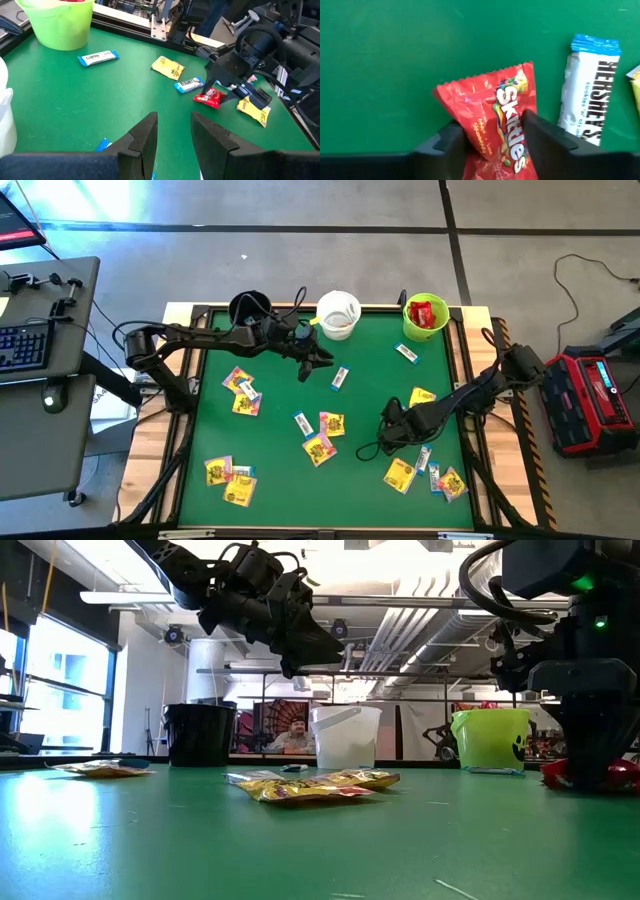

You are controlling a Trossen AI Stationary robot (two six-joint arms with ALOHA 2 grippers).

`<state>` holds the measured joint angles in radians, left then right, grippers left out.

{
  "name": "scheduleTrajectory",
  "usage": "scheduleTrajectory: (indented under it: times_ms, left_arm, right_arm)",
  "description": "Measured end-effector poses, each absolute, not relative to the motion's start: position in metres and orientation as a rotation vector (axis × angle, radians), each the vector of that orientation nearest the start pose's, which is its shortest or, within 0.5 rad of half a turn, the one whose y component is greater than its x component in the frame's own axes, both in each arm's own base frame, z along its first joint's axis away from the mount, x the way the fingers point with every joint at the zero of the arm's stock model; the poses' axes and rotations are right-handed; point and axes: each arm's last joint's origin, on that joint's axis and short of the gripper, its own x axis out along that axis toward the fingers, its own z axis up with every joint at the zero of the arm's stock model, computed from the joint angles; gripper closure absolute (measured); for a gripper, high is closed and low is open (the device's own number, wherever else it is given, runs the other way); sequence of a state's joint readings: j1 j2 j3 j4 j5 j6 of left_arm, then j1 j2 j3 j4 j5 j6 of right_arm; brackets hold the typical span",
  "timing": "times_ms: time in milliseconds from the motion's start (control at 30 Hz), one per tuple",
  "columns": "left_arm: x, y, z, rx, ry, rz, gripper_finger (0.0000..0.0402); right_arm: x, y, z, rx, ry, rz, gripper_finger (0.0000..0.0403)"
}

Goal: Sort candy by brand, put in halloween buckets
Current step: Put the red candy into the green bucket

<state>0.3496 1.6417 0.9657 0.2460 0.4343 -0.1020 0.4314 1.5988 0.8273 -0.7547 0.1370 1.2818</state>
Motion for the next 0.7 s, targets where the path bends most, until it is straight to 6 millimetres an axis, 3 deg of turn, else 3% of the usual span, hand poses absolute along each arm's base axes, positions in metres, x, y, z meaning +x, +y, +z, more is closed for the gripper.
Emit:
scheduleTrajectory:
  times_ms: [233, 467, 600, 700]
  left_arm:
    - [0.336, 0.109, 0.221, -0.264, 0.402, -0.063, 0.0293]
    - [0.336, 0.110, 0.221, -0.265, 0.403, -0.063, 0.0293]
    - [0.335, 0.109, 0.221, -0.265, 0.405, -0.063, 0.0293]
    - [0.335, 0.109, 0.221, -0.269, 0.409, -0.062, 0.0293]
  right_arm:
    - [0.233, 0.103, 0.150, 0.609, 1.326, -0.658, 0.0278]
    - [0.249, 0.103, 0.177, 0.586, 1.310, -0.643, 0.0295]
    - [0.267, 0.083, 0.204, 0.538, 1.249, -0.695, 0.0305]
    - [0.279, 0.052, 0.228, 0.478, 1.214, -0.769, 0.0314]
